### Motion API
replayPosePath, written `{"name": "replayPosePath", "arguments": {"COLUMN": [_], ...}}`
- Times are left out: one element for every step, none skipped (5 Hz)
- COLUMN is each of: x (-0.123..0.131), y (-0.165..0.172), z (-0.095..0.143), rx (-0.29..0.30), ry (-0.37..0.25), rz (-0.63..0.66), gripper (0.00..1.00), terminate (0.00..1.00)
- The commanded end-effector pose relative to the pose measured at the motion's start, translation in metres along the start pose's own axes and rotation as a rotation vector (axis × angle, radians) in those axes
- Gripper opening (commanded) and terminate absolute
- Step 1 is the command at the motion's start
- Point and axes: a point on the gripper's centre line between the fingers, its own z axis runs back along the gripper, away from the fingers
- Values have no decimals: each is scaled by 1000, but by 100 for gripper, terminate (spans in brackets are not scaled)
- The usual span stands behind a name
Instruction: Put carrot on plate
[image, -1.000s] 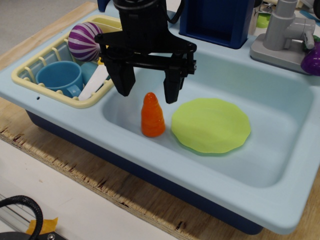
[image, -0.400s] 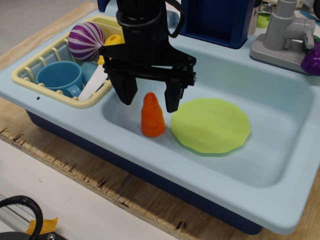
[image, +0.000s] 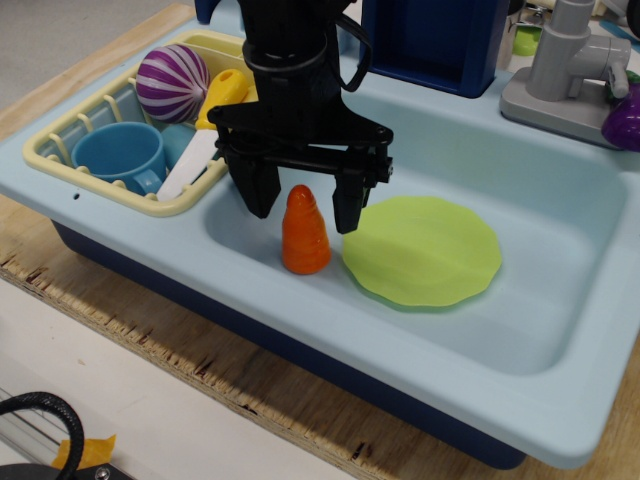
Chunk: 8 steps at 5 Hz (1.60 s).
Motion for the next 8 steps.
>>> {"name": "replayPosePath", "arguments": {"x": [5, 3, 2, 3, 11, 25, 34, 36], "y": [3, 2, 1, -2, -8, -25, -45, -58], "z": [-1, -1, 1, 18, 34, 45, 34, 24], "rx": [-22, -23, -17, 40, 55, 28, -50, -96], "ry": [-17, -28, -26, -36, -99, -146, -157, -145], "rz": [15, 20, 24, 23, -9, -64, -98, -117], "gripper": [0, 0, 0, 0, 0, 0, 0, 0], "terminate": [0, 0, 0, 0, 0, 0, 0, 0]}}
